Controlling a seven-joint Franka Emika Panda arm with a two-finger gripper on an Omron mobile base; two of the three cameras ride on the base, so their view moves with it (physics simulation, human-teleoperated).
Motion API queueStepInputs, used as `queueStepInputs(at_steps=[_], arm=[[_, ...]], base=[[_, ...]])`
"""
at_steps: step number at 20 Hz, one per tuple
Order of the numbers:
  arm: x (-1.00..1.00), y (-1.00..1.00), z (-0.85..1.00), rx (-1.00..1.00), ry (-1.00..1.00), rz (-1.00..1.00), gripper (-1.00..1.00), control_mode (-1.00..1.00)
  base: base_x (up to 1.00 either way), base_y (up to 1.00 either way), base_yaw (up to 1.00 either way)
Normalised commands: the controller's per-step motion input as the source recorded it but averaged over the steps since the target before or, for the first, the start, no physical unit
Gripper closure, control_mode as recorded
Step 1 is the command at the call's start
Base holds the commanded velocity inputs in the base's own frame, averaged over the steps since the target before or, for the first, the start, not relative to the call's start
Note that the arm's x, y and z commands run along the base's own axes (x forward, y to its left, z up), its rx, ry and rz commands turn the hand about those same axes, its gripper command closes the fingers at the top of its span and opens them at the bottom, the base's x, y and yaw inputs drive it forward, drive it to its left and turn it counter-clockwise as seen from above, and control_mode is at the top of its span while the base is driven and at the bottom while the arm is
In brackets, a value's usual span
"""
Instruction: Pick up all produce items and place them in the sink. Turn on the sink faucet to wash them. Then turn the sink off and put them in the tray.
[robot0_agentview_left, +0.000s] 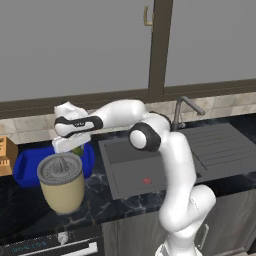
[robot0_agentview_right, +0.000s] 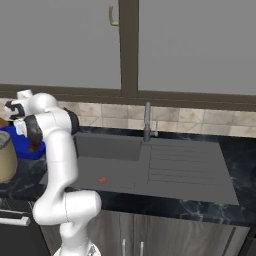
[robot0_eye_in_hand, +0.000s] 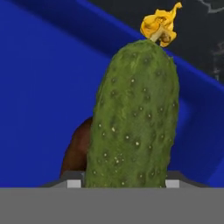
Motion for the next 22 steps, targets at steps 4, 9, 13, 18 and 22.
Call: queueStepInputs(at_steps=[4,9,13,18,22], arm=[[-0.86,-0.44,0.00,0.00,0.00,0.00,-1.00,-1.00],[-0.56,-0.42,0.11,0.03,-0.02,0.00,-1.00,-1.00],[-0.03,-0.15,0.14,0.01,0.00,0.00,-1.00,-1.00],[-0.01,-0.05,0.62,0.05,-0.01,0.00,-1.00,-1.00],[-0.06,-0.01,0.78,0.06,0.00,0.00,-1.00,-1.00]], base=[[0.00,0.00,0.00],[0.00,0.00,0.00],[0.00,0.00,0.00],[0.00,0.00,0.00],[0.00,0.00,0.00]])
